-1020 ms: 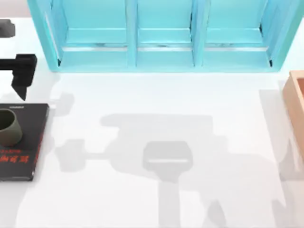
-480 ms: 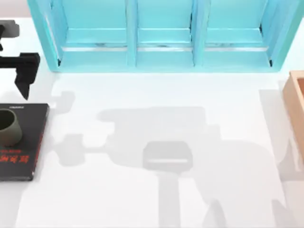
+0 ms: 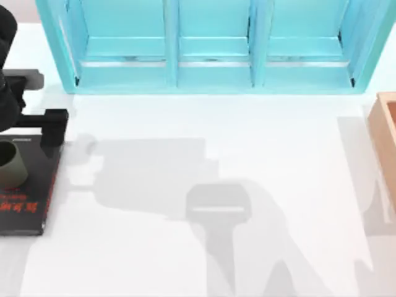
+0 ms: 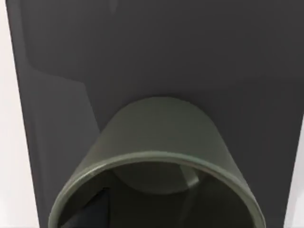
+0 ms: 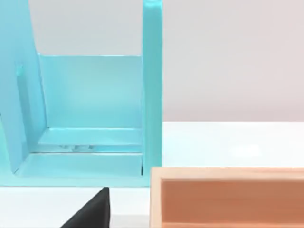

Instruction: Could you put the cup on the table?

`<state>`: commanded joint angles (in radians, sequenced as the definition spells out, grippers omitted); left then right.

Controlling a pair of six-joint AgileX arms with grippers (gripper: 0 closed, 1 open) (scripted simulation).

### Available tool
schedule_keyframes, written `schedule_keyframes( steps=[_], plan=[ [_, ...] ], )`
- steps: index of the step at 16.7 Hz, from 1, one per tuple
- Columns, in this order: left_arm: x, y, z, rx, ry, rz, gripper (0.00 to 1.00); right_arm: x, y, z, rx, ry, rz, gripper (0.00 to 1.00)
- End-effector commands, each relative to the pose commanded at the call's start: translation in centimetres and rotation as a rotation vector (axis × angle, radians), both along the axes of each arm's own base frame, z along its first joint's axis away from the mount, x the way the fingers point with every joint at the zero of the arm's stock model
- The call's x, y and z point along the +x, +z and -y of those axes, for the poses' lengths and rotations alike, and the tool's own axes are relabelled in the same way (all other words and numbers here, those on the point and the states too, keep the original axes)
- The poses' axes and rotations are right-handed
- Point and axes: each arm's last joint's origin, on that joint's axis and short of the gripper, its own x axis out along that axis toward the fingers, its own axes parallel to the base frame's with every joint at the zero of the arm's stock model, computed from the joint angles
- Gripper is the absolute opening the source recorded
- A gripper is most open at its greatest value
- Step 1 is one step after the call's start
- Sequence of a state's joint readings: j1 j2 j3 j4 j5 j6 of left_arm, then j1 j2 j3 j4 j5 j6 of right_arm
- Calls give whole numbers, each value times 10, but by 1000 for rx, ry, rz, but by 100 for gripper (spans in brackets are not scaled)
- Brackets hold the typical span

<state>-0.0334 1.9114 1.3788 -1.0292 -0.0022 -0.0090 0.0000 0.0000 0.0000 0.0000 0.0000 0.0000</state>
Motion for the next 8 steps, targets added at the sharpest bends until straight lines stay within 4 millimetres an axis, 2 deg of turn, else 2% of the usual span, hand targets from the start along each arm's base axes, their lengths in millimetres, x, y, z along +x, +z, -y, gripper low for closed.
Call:
schedule_keyframes(
  steps=[3,7,8],
  plan=[
    [-3,-18,0,0,0,-9,100,0,0,0,0,0,0,100],
    [-3,-18,0,0,0,-9,100,0,0,0,0,0,0,100],
    [-3,-18,0,0,0,-9,92,0,0,0,0,0,0,100]
  ],
)
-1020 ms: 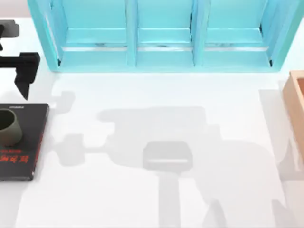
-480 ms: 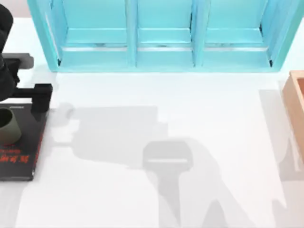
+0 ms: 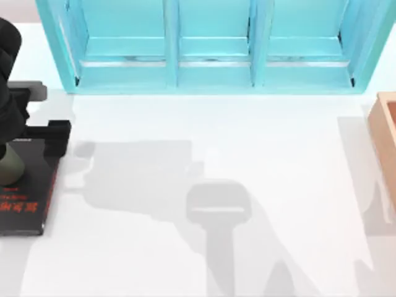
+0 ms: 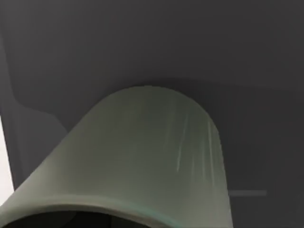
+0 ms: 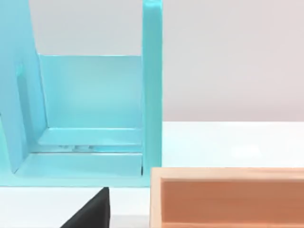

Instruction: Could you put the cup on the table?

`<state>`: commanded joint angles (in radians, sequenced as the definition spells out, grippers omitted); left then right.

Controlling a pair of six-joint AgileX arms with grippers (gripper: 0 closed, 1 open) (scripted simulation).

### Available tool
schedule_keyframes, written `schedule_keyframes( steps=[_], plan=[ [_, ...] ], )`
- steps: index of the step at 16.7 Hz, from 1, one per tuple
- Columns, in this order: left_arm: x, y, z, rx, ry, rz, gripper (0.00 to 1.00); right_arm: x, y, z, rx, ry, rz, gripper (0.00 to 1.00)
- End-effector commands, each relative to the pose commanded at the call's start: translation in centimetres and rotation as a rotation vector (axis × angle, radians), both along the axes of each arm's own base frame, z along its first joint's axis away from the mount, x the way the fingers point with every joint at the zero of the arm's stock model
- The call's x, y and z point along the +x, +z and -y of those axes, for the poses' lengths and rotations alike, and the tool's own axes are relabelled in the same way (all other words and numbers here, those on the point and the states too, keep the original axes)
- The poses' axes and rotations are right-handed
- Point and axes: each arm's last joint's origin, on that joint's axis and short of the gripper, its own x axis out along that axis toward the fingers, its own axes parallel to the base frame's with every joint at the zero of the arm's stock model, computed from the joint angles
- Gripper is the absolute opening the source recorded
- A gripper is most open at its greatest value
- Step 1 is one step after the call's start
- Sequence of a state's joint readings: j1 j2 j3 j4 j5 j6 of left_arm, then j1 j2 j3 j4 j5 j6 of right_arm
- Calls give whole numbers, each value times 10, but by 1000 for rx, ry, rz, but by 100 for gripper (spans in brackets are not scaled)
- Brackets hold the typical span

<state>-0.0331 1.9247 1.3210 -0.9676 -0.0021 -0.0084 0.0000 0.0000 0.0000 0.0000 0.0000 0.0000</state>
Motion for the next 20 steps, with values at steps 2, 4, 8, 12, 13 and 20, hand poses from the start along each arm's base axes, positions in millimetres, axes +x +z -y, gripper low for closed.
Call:
schedule_keyframes(
  steps=[2,4,8,12,13,20],
  plan=[
    [0,0,0,0,0,0,77,0,0,0,0,0,0,100],
    [0,0,0,0,0,0,62,0,0,0,0,0,0,100],
    [0,0,0,0,0,0,32,0,0,0,0,0,0,100],
    [0,0,0,0,0,0,2,0,0,0,0,0,0,100],
    [0,0,0,0,0,0,0,0,0,0,0,0,0,100],
    [0,0,0,0,0,0,0,0,0,0,0,0,0,100]
  ],
)
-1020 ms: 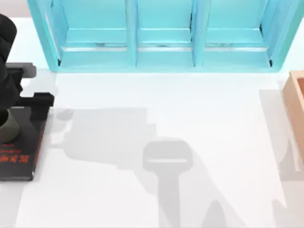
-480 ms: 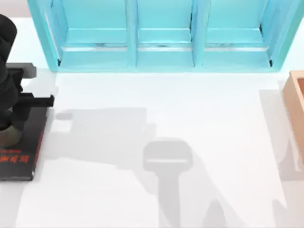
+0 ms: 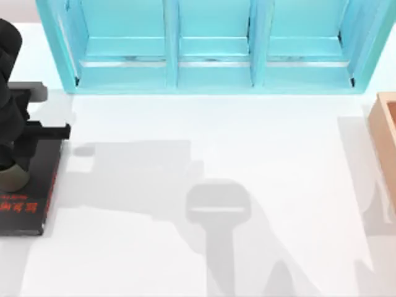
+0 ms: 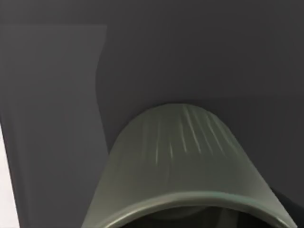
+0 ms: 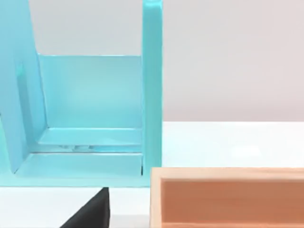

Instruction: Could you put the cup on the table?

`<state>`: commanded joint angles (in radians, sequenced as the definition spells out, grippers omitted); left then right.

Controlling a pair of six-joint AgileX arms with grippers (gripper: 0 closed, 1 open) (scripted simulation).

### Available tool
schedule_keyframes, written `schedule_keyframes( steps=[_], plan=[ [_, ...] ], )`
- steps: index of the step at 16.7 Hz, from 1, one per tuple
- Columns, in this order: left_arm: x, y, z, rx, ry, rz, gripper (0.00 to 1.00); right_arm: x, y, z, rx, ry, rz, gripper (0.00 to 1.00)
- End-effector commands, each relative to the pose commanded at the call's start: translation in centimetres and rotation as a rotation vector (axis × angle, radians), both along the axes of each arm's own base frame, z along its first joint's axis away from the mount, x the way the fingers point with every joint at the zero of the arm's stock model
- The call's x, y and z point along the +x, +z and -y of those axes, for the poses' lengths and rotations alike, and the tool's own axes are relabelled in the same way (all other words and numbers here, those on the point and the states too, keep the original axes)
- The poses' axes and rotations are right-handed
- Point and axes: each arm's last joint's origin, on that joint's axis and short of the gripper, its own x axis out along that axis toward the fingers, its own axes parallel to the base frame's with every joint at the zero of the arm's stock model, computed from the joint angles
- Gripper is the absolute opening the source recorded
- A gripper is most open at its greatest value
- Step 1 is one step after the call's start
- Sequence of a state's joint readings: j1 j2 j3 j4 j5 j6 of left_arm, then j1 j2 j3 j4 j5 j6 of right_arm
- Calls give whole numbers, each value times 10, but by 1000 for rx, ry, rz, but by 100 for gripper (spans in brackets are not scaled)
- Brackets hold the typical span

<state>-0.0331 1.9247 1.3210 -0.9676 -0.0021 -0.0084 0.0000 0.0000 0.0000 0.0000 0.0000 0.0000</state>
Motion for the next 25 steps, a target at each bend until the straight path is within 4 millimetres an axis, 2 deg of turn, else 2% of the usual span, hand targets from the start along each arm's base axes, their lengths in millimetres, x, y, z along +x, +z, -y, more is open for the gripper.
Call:
schedule_keyframes(
  steps=[3,9,15,17,19,22,25],
  plan=[
    [1,6,0,0,-2,6,0,0,0,0,0,0,0,100],
    [0,48,0,0,-1,-2,0,0,0,0,0,0,0,100],
    [3,48,4,1,-2,-9,0,0,0,0,0,0,0,100],
    [10,50,22,3,-3,-22,0,0,0,0,0,0,0,100],
    [22,54,50,6,-2,-30,0,0,0,0,0,0,0,100],
    [37,69,108,6,-1,-19,0,0,0,0,0,0,0,100],
    [38,83,170,0,0,2,0,0,0,0,0,0,0,100]
  ],
)
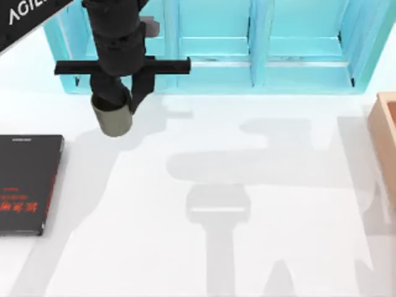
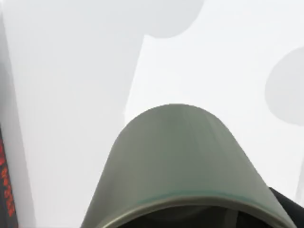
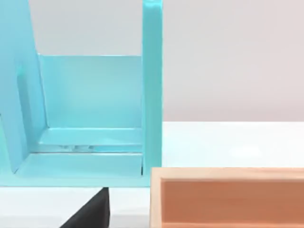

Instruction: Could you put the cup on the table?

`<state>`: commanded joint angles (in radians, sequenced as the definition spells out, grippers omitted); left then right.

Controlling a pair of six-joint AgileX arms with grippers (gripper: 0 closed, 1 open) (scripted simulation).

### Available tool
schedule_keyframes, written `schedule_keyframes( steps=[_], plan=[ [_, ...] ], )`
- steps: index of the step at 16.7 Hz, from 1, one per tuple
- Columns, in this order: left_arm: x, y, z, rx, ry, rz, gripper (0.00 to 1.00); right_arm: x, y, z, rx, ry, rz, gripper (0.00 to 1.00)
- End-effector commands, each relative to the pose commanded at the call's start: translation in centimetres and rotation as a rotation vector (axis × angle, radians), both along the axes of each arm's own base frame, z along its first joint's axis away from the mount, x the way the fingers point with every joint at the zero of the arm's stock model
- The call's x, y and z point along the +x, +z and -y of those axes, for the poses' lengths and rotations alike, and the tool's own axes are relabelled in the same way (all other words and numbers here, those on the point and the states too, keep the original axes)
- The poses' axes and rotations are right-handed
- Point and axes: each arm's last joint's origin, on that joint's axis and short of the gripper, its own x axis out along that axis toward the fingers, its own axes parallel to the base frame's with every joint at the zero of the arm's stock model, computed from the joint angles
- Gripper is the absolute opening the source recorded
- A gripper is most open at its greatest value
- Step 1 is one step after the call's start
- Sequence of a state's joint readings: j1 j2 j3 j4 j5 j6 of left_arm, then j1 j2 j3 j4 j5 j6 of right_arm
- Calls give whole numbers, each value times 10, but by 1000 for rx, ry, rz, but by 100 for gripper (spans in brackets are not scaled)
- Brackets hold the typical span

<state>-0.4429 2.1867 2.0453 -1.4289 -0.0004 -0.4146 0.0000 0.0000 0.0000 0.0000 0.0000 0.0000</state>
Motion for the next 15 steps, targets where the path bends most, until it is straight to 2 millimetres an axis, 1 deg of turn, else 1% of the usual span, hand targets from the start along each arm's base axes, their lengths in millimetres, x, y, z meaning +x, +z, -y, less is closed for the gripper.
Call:
schedule_keyframes(
  steps=[2,3,4,5,11,13,15],
  plan=[
    [-7,5,33,-1,0,4,0,0,0,0,0,0,0,100],
    [-11,6,45,0,0,4,0,0,0,0,0,0,0,100],
    [-14,6,53,0,0,4,0,0,0,0,0,0,0,100],
    [-15,7,57,1,-1,4,0,0,0,0,0,0,0,100],
    [-15,5,56,-4,-1,9,0,0,0,0,0,0,0,100],
    [-13,-6,55,-7,-1,14,0,0,0,0,0,0,0,100],
    [-13,-24,53,-4,0,9,0,0,0,0,0,0,0,100]
  ],
)
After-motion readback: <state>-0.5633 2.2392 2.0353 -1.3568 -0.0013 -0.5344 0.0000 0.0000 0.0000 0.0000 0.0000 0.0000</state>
